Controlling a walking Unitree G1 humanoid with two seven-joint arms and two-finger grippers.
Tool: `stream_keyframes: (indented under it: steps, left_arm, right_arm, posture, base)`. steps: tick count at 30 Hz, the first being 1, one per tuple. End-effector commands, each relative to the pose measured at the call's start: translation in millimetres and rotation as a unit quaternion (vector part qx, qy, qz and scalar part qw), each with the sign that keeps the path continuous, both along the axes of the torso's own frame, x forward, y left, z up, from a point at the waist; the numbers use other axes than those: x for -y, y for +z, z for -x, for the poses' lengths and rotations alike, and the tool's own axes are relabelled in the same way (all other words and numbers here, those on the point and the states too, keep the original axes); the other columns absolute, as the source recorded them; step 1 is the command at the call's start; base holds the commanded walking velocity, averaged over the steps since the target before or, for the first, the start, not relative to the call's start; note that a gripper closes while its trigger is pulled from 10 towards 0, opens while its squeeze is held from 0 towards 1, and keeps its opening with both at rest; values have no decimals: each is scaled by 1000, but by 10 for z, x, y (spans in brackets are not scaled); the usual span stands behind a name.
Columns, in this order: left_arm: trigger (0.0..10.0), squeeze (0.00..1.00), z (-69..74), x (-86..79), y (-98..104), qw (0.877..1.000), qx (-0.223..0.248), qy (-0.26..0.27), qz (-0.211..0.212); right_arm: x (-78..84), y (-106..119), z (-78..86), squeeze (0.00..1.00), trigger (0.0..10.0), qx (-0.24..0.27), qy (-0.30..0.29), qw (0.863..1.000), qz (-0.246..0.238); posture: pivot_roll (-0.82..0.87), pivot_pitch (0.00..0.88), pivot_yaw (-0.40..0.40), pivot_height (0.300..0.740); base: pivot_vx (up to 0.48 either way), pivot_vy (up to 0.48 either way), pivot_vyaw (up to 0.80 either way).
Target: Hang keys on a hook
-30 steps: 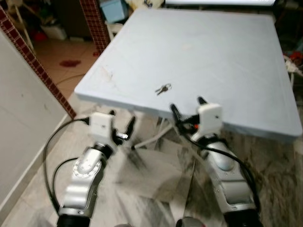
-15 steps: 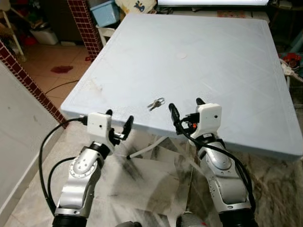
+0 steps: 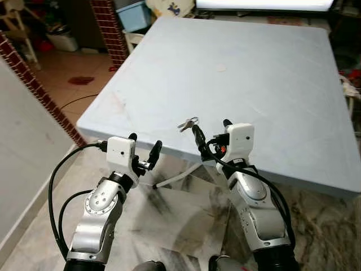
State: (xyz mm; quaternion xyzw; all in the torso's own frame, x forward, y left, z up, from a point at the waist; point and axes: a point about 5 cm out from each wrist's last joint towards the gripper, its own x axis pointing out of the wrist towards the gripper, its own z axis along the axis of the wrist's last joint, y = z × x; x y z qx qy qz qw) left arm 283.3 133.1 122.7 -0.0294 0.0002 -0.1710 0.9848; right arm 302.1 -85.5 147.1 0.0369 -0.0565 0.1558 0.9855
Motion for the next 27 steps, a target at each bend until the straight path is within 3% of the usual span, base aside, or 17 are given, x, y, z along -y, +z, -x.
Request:
stream_keyframes:
  steps: [1,15,23,27]
  left_arm:
    - [10000,0,15,-45,6,1000,-3,7,-3]
    - [10000,0,6,-8,6,1000,-3,-5,-10]
    - [10000,0,21,22,9,1000,1,-12,-11]
    - [10000,0,16,24,9,1000,1,-12,-10]
  right_arm:
    - [-25,-6,-8,0,10000,-3,1,1000,3]
    - [84,64,-34,0,10000,23,-40,999,11]
    - [195,115,-71,0,10000,39,-88,995,25]
    - [234,123,-91,0,10000,41,-98,994,20]
  posture:
    - [6,176,93,740]
    - [3,176,93,740]
    - [1,173,90,740]
    - [0,173,89,740]
  base:
    - [0,322,0]
    - [0,416,0]
    - [0,0,0]
    - [0,0,-775]
